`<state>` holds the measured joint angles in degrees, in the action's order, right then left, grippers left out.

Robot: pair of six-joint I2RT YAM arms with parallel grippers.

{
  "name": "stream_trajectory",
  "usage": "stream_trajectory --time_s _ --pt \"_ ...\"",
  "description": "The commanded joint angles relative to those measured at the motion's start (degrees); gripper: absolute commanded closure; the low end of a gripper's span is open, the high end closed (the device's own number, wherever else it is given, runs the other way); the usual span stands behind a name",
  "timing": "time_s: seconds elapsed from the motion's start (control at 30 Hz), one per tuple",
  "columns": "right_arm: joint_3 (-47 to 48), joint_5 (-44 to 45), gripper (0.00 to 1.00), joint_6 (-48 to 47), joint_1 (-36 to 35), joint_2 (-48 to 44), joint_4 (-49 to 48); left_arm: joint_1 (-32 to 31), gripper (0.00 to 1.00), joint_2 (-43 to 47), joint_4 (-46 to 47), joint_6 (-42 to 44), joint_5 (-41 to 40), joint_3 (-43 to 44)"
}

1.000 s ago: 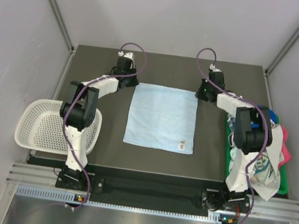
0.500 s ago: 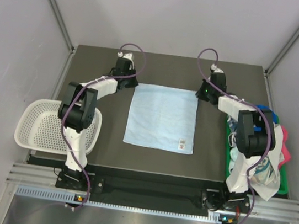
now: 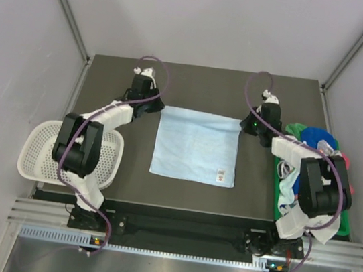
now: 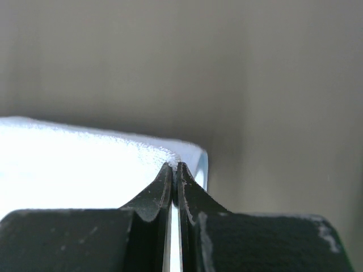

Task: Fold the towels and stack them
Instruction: Fold the towel

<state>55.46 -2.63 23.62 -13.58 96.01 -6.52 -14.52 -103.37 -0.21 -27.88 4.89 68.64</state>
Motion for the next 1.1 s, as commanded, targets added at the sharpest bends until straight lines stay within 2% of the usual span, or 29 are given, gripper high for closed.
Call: stream_trajectory --time_s 0.0,0.13,0.4,0.8,1.07 --pt "-6.04 2.02 1.0 2.04 -0.74 -5.82 -4.98 -0.59 1.0 5.8 0.47 -2.09 -2.16 -4.73" --pt "-13.44 1.49 1.0 4.24 -1.36 -11.8 -7.71 -1.29 1.0 10.46 0.82 -4.46 -2.6 -13.07" --pt "-25.21 2.02 1.0 4.68 -3.2 -24.09 -8.16 -2.88 1.0 20.66 -2.52 -4.99 -3.66 -21.61" --pt "-31.73 1.84 1.0 7.32 -4.78 -39.3 -1.57 -4.37 1.0 27.87 -8.84 -6.22 -3.57 -26.1" --pt "-35.5 2.37 1.0 9.34 -7.59 -45.29 1.78 -5.43 1.0 31.39 -10.69 -6.75 -3.65 -28.21"
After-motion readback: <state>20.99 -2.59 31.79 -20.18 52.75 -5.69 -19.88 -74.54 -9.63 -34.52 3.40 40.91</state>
